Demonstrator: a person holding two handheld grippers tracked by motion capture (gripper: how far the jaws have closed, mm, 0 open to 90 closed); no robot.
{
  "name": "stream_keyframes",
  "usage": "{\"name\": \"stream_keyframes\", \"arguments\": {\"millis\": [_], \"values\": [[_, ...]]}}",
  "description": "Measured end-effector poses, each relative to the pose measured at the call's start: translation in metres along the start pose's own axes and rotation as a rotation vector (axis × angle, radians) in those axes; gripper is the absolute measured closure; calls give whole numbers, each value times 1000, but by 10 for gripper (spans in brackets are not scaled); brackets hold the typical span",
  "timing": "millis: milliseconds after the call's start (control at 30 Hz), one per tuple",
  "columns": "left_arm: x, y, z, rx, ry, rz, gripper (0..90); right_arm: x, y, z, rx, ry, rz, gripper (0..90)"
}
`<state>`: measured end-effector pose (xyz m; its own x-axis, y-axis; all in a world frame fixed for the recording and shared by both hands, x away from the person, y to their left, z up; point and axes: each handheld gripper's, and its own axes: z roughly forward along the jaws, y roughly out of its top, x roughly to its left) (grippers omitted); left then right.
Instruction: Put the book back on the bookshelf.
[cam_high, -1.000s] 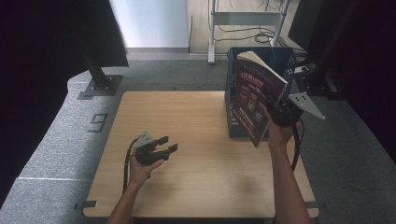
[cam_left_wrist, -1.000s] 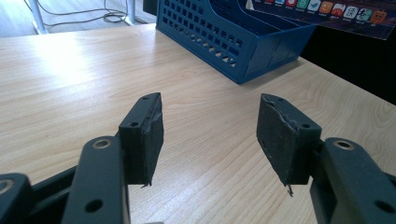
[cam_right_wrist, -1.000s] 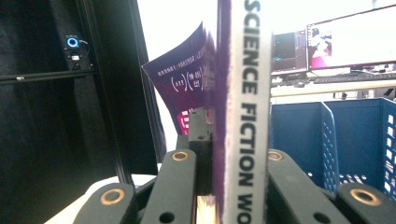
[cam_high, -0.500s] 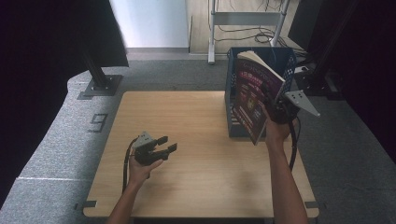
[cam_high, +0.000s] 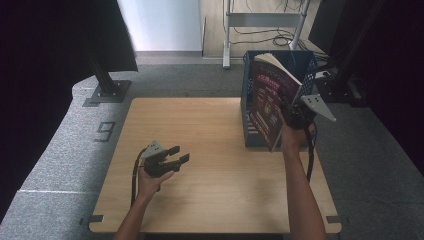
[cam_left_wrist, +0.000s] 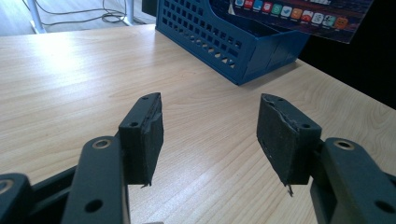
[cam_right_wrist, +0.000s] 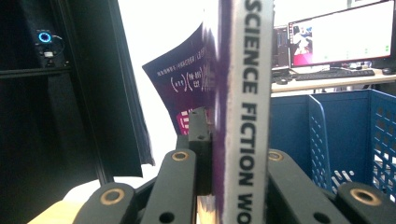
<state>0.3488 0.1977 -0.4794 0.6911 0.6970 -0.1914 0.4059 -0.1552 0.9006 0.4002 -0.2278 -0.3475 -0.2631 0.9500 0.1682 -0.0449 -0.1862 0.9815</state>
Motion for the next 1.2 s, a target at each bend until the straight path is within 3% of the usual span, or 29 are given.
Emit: {"name": "stream_keyframes", "arguments": {"millis": [733, 1200], "values": [[4, 0, -3, -10, 6, -10, 415, -1, -7, 31, 2, -44, -6, 812], [5, 0, -5, -13, 5, -15, 415, -4, -12, 41, 2, -71, -3, 812]]}}
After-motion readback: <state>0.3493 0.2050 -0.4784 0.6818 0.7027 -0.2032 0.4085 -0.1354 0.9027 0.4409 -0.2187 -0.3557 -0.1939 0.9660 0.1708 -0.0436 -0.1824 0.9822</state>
